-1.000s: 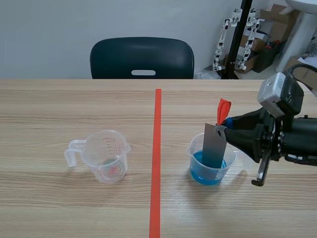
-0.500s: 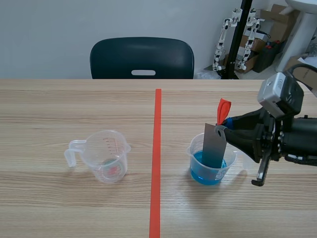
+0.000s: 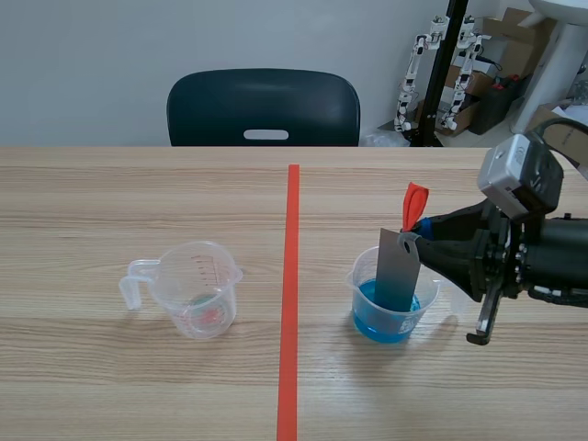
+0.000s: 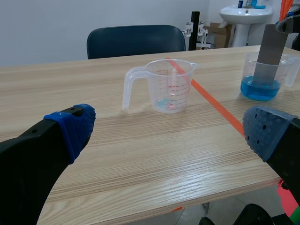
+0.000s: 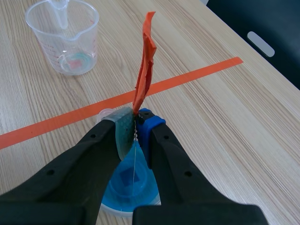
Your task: Do the redox reaction experiment. hold the plate still in the solution
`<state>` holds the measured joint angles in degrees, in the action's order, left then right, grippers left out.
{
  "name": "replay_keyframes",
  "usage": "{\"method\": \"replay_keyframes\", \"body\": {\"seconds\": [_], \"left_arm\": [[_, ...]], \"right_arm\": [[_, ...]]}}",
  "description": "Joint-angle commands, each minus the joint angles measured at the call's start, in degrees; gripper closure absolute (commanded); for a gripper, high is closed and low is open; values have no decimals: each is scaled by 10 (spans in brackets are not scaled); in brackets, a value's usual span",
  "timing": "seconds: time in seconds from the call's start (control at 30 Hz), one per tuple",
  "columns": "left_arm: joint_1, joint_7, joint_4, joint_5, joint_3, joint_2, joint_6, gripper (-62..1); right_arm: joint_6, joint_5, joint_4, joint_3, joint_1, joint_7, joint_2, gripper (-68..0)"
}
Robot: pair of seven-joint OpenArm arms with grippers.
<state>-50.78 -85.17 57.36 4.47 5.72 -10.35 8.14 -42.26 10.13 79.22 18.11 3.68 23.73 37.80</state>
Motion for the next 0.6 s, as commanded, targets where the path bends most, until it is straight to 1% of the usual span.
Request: {"method": "replay_keyframes", "body": {"seconds": [0.0,0.57], "left_arm": [[-4,-14,9,-3,0,-3,2,-623],[-4,-21,9,-3,0,-3,2,-623]], "right_arm": [[-5,3,4,-5,-5,-5,9,-6],[-5,3,4,-5,-5,-5,9,-6]]}}
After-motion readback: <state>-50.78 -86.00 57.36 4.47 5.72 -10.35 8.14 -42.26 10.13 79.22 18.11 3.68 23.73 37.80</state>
